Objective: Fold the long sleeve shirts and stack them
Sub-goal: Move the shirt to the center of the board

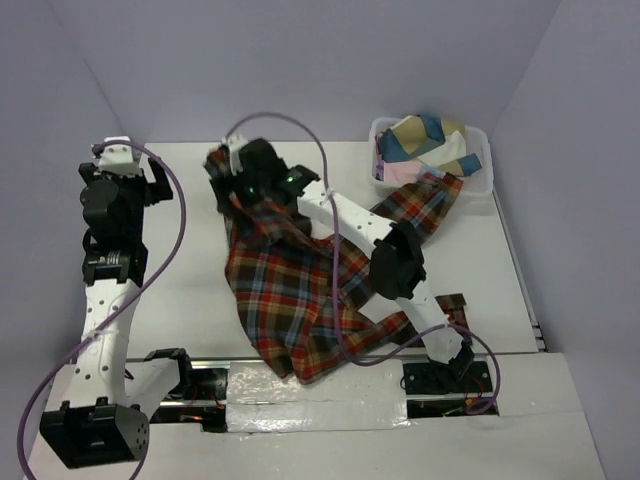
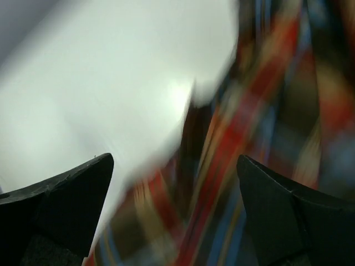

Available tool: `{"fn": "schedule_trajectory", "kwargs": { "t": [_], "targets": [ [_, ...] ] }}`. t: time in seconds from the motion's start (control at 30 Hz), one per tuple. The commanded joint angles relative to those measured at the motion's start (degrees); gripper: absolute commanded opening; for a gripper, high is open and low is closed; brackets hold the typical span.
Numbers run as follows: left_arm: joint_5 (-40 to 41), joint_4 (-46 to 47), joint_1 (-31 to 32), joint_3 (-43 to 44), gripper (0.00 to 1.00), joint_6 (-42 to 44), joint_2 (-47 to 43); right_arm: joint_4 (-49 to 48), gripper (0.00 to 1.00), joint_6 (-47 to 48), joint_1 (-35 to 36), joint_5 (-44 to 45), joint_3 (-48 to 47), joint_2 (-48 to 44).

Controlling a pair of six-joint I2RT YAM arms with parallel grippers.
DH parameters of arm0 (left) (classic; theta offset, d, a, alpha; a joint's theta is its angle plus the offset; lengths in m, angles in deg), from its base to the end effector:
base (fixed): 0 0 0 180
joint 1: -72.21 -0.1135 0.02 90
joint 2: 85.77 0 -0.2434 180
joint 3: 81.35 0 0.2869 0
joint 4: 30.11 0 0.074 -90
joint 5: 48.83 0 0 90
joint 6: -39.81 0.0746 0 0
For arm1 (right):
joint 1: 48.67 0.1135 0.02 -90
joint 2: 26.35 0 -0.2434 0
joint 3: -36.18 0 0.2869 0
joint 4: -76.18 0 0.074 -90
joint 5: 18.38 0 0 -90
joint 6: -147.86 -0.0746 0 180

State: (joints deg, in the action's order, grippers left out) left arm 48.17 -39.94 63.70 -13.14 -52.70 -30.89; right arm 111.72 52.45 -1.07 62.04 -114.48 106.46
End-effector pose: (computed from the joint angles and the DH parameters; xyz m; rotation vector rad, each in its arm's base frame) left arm 0.3022 0.0544 0.3878 -0.2426 1.4931 0.1762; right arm 0.3948 0.4508 0.3352 -0.8129 1.7756 0.7818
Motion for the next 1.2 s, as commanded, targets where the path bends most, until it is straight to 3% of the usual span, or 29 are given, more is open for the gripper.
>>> {"fn": "schedule_trajectory", "kwargs": {
  "t": [0.0, 0.07, 0.13, 0.2, 0.27, 0.3, 0.33, 0.37, 0.43, 0.5, 0.57, 0.73, 0.93, 1.07, 1.17],
  "targets": [
    [-4.24, -4.15, 2.44, -3.56, 0.99, 7.67, -3.63, 8.52, 1.0, -6.28, -0.31, 5.51, 8.9, -14.13],
    [-10.84, -6.18, 4.19, -5.16, 0.99, 15.1, -4.77, 7.92, 1.0, -5.58, -0.48, 11.66, 21.17, -23.71],
    [-19.69, -10.93, 5.95, -7.18, 0.99, 23.72, -4.08, 6.16, 1.0, -5.31, -0.48, 13.01, 34.69, -33.52],
    [-22.46, -14.96, 8.07, -7.97, 0.99, 27.27, -2.5, 4.4, 0.99, -6.62, -0.57, 13.01, 43.88, -39.88],
    [-23.18, -18.75, 12.0, -8.15, 0.99, 30.69, 1.26, 4.05, 0.71, -8.73, -0.48, 12.49, 56.58, -48.59],
    [-22.92, -19.81, 13.07, -7.98, 0.99, 31.67, 2.77, 4.31, 0.36, -11.79, -0.57, 12.05, 60.76, -51.05],
    [-22.3, -19.82, 14.3, -7.8, 0.99, 32.2, 4.26, 4.83, 0.21, -13.9, -0.48, 12.31, 64.37, -55.69],
    [-22.04, -19.38, 16.49, -7.71, 0.99, 33.25, 7.06, 5.53, 0.15, -16.01, -0.57, 12.57, 71.28, -57.91],
    [-21.25, -17.63, 19.22, -7.19, 0.99, 38.32, 11.02, 6.59, 0.35, -22.34, -0.57, 12.83, 81.3, -64.24],
    [-18.88, -17.01, 25.28, -6.13, 0.99, 43.87, 14.19, 8.96, 0.75, -30.51, -0.66, 14.93, 87.05, -67.85],
    [-13.98, -15.52, 31.24, -3.86, 1.0, 48.2, 20.17, 13.85, 0.87, -40.32, -1.1, 18.36, 93.13, -72.68],
    [-11.49, -13.41, 38.3, 2.12, 0.99, 46.54, 31.43, 24.24, 0.96, -59.24, -1.63, 22.77, 101.74, -85.77],
    [-3.68, -4.98, 38.75, -0.76, 0.98, 46.98, 37.85, 23.32, 0.99, -66.92, -1.89, 20.4, 110.88, -92.91],
    [0.02, -2.86, 38.66, 1.07, 0.72, 45.4, 41.36, 15.66, 1.0, -65.96, -5.21, 20.22, 113.71, -88.45],
    [0.64, -1.81, 38.57, 1.6, 0.62, 46.09, 42.16, 14.77, 1.0, -65.35, -8.47, 21.96, 112.92, -83.88]
  ]
}}
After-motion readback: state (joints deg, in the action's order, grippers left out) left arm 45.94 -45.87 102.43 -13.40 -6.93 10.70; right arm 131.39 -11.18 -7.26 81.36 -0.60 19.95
